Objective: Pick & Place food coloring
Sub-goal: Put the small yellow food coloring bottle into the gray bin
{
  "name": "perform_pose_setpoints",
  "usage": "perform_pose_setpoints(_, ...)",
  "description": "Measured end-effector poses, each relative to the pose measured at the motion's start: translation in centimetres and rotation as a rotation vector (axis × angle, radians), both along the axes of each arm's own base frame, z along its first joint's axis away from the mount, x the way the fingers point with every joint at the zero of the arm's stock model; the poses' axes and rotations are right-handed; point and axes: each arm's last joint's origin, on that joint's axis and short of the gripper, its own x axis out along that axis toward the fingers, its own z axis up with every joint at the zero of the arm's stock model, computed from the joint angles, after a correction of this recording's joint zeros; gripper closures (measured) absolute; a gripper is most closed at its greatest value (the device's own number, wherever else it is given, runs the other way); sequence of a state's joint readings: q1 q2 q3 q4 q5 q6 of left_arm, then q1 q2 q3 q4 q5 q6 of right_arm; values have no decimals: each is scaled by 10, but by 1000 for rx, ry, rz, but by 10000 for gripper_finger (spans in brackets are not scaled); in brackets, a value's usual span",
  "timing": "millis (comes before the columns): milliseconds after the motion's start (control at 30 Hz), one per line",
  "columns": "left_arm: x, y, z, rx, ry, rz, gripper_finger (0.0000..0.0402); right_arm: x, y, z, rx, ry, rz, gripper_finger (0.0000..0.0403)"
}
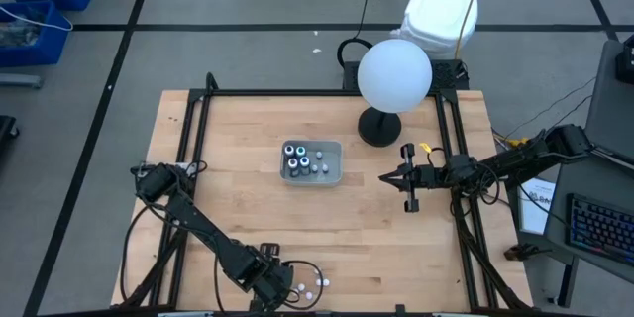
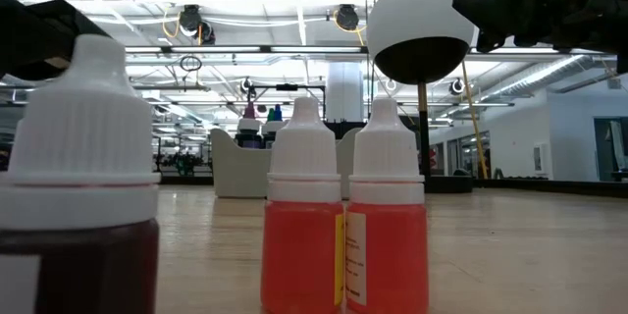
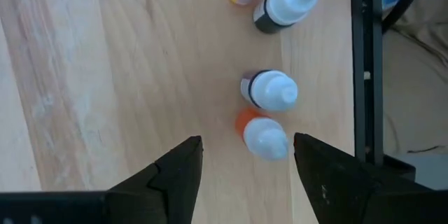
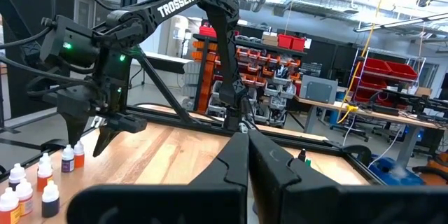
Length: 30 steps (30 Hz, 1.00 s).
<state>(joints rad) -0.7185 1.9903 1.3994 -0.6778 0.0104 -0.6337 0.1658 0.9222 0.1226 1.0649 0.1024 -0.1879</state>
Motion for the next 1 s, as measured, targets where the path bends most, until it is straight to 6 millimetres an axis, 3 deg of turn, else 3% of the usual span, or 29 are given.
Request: perform_pose_setpoints(1000,4,-4,2,-45,-45,-9,183,0,0,0,0,0,-1,403)
